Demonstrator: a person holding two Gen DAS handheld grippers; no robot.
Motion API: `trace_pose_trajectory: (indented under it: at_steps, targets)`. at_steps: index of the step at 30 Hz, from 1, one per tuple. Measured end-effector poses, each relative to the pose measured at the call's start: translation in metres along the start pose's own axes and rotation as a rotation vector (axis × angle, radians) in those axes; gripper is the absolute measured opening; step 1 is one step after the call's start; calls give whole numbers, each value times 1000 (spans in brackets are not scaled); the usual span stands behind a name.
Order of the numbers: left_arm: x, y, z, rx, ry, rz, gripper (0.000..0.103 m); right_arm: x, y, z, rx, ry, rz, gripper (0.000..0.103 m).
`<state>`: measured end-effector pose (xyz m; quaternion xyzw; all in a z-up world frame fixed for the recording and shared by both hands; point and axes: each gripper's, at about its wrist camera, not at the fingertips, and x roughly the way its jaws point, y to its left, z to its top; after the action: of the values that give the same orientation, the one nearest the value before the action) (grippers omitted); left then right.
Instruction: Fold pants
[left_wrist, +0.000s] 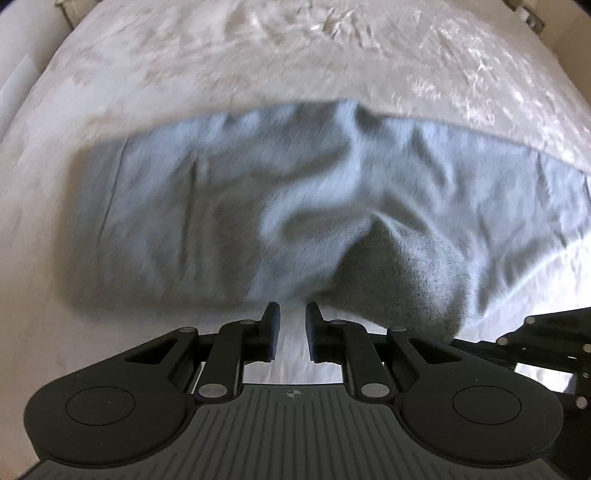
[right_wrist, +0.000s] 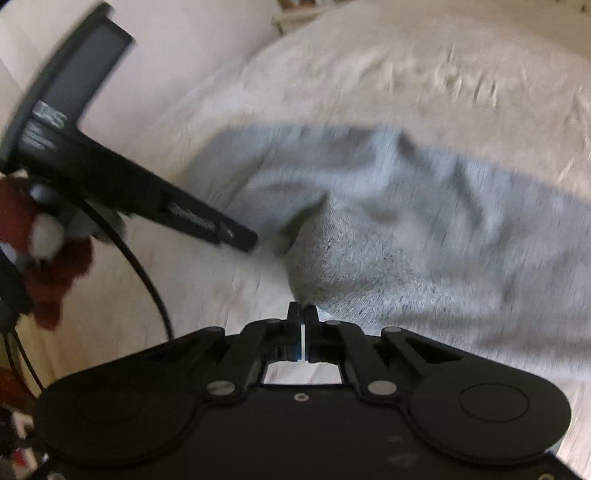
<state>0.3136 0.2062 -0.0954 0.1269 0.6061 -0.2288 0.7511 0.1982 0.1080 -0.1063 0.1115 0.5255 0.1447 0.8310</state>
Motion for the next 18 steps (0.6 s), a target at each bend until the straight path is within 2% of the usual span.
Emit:
trace_pose_trajectory:
  at_steps: [4, 8, 11, 13, 15, 18]
  targets:
    - [0, -3, -17, 8, 1, 45, 15, 20, 0, -23, 17, 86, -9, 2]
    - [-1, -7, -9, 30, -58, 71, 15, 29, 5, -33, -10, 125, -15, 2]
    - [-5, -9, 2, 31, -116, 73, 15, 19, 10, -34, -25, 90, -14, 2]
    - [-4, -7, 9, 33, -141, 73, 16, 6, 11, -31, -33, 33, -26, 2]
    - [6, -2, 14, 46, -134, 101, 16, -5, 10, -25, -38, -24, -46, 4]
    - [31, 14, 12, 89, -74, 160, 17, -6, 9, -10, -36, -83, -85, 8]
